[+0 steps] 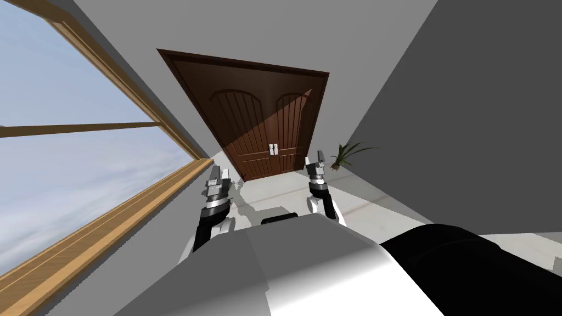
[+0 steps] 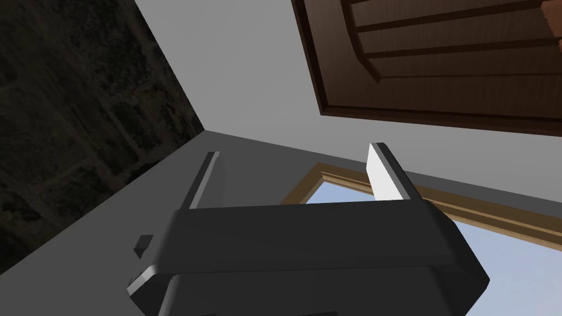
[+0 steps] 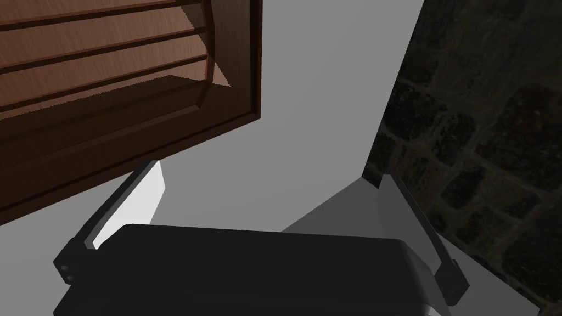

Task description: Pull the door open

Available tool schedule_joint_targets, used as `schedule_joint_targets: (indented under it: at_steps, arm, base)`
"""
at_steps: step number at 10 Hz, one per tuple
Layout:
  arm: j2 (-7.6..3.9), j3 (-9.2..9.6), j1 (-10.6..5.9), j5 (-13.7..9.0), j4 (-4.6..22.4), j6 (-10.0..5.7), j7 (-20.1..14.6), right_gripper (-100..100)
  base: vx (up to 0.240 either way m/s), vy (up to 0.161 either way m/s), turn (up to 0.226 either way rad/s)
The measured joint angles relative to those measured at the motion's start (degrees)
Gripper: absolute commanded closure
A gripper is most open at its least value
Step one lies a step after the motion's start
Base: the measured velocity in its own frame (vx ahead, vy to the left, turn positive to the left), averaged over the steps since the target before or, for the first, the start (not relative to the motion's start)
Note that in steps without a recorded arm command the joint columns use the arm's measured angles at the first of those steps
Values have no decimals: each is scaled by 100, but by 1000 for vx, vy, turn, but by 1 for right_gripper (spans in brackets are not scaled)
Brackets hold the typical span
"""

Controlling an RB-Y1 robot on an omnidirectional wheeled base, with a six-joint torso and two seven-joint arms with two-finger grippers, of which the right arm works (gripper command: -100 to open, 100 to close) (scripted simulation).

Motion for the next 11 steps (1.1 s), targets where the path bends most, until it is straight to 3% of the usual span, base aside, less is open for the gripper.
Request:
schedule_joint_targets:
  at_steps: [11]
  arm:
    - [-484,-420,-482,369,1310,195,-478,-100]
  base:
    - [154,41,45]
